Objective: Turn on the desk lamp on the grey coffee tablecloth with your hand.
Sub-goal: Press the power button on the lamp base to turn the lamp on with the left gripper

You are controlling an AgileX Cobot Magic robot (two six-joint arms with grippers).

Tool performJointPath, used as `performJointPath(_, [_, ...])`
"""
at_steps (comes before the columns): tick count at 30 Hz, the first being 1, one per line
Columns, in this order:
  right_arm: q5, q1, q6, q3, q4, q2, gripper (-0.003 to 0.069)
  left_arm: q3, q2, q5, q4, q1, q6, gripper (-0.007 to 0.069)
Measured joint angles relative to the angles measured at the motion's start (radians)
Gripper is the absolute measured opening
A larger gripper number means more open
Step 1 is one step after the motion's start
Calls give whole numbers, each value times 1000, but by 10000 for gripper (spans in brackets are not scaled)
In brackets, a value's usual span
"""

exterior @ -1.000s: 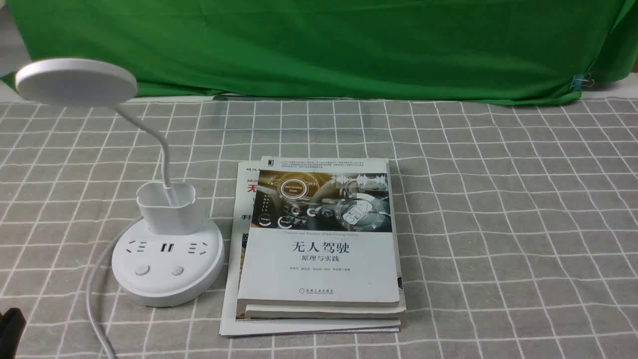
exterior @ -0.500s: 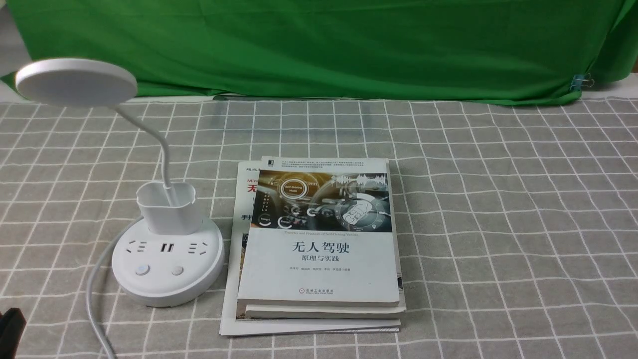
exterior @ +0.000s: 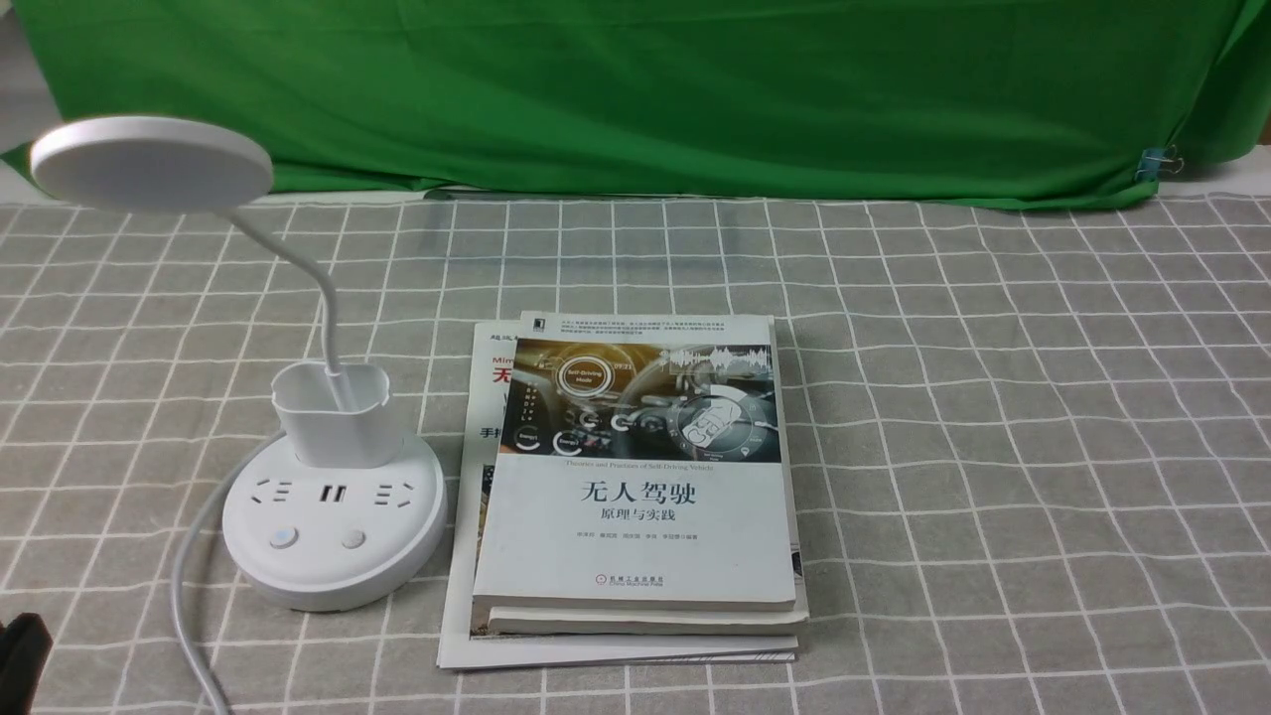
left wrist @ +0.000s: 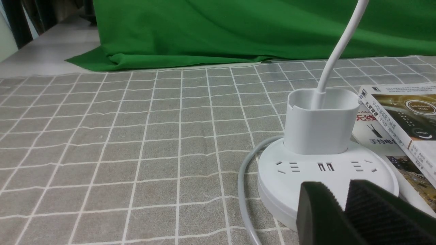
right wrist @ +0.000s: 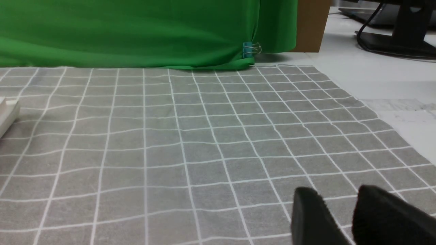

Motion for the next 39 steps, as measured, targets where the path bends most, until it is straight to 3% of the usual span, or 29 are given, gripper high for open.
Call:
performJointPath(6, [0, 0, 0, 0, 0, 0, 245, 0, 0, -91, 0, 0, 0, 120])
performJointPath(10, [0, 0, 0, 0, 0, 0, 245, 0, 0, -246, 0, 0, 0, 126])
performJointPath(17, [0, 0, 0, 0, 0, 0, 245, 0, 0, -333, -3, 0, -2, 132])
performJointPath(19, [0, 0, 0, 0, 0, 0, 245, 0, 0, -381, -24, 0, -43, 132])
performJointPath(22, [0, 0, 0, 0, 0, 0, 245, 0, 0, -564, -76, 0, -194, 135])
performJointPath(25, [0, 0, 0, 0, 0, 0, 245, 0, 2, -684, -74, 0, -227, 142])
performJointPath(27, [0, 0, 0, 0, 0, 0, 245, -19, 16, -657, -67, 0, -235, 143])
performJointPath(30, [0, 0, 0, 0, 0, 0, 245, -129, 58, -487, -52, 0, -236, 145])
performJointPath(36, [0, 0, 0, 0, 0, 0, 245, -397, 241, 8, -60, 0, -236, 153])
performJointPath(39, [0, 0, 0, 0, 0, 0, 245, -429, 344, 145, -66, 0, -237, 157])
